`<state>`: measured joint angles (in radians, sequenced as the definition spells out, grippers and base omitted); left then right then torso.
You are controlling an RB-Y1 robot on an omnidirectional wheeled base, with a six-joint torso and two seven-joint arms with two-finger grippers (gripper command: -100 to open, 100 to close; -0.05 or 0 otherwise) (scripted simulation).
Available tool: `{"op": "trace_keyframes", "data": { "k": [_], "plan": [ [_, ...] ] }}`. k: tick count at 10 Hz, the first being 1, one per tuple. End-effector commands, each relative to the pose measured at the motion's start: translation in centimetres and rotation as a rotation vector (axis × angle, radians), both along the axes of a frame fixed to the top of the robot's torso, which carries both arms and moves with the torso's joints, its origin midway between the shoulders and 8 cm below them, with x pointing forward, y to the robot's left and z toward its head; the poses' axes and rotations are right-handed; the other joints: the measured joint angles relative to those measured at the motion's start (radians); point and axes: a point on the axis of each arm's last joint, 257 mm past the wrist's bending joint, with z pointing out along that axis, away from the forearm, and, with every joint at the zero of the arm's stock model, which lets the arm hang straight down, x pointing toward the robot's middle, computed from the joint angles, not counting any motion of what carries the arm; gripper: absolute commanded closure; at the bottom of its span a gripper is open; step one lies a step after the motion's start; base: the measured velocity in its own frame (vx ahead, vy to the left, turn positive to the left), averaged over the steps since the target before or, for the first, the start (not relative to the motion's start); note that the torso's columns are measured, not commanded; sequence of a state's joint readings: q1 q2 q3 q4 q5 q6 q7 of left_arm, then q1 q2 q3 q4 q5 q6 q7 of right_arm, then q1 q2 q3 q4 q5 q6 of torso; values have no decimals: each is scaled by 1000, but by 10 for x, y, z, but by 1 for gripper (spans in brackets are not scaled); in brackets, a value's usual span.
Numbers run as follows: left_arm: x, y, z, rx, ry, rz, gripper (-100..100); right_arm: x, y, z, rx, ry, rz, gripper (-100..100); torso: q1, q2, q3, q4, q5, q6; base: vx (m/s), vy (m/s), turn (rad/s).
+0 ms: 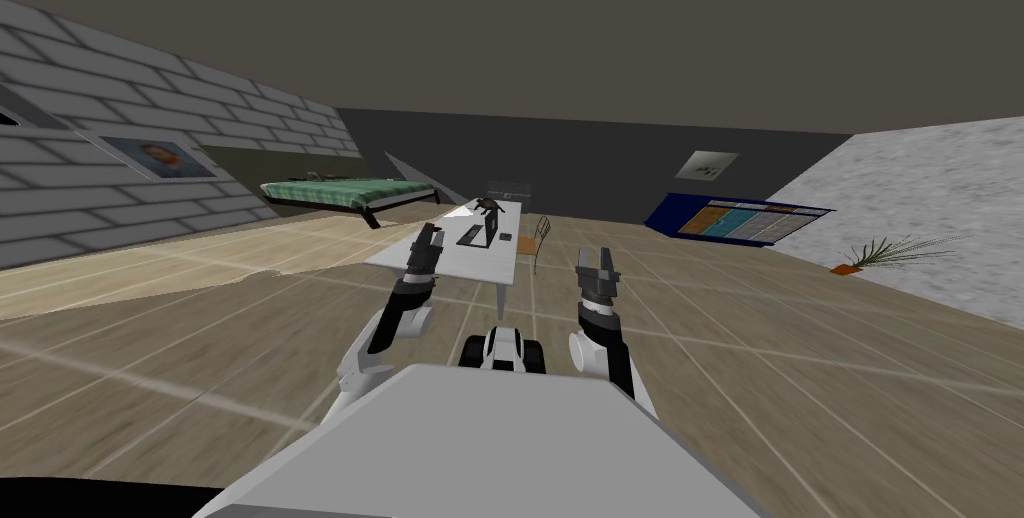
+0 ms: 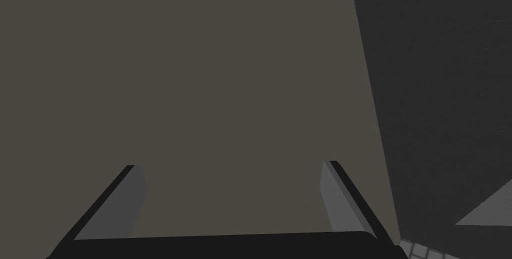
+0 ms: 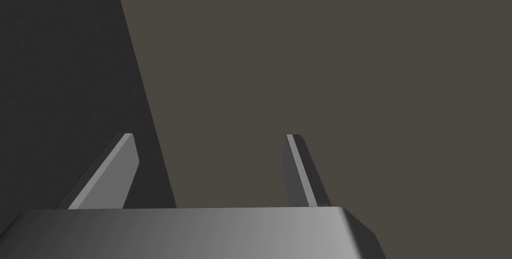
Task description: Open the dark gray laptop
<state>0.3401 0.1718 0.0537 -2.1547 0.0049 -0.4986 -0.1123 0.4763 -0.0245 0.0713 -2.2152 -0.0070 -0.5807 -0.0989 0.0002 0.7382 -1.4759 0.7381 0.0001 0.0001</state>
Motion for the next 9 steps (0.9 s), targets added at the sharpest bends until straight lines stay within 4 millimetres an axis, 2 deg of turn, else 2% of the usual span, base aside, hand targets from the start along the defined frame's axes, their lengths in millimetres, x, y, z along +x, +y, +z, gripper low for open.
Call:
{"op": "trace_keyframes", "data": {
  "k": [1, 2, 3, 5, 7, 8, 9],
  "plan": [
    [22, 6, -11, 25, 36, 21, -100, 0, 0, 0, 0, 0, 0, 0, 0, 0, 0, 0, 0, 0, 11, -8, -15],
    [35, 10, -15, 39, 52, 35, -100, 0, 0, 0, 0, 0, 0, 0, 0, 0, 0, 0, 0, 0, 14, -8, -20],
    [36, 10, -17, 38, 56, 36, -100, 0, 0, 0, 0, 0, 0, 0, 0, 0, 0, 0, 0, 0, 11, -6, -12],
    [60, 21, -27, 64, 98, 74, -100, 0, 0, 0, 0, 0, 0, 0, 0, 0, 0, 0, 0, 0, 13, -10, -27],
    [79, 25, -27, 73, 110, 89, -100, 0, 0, 0, 0, 0, 0, 0, -1, 0, 0, 0, 0, 0, 14, -11, -20],
    [81, 26, -32, 71, 119, 90, -100, 0, 0, 0, 0, 0, 0, 0, 0, 0, 0, 0, 0, 0, 10, -12, -14],
    [94, 31, -30, 81, 129, 107, -100, 0, 0, 0, 0, 0, 0, 0, 0, 0, 0, 0, 0, 0, 9, -16, -22]
  ]
}}
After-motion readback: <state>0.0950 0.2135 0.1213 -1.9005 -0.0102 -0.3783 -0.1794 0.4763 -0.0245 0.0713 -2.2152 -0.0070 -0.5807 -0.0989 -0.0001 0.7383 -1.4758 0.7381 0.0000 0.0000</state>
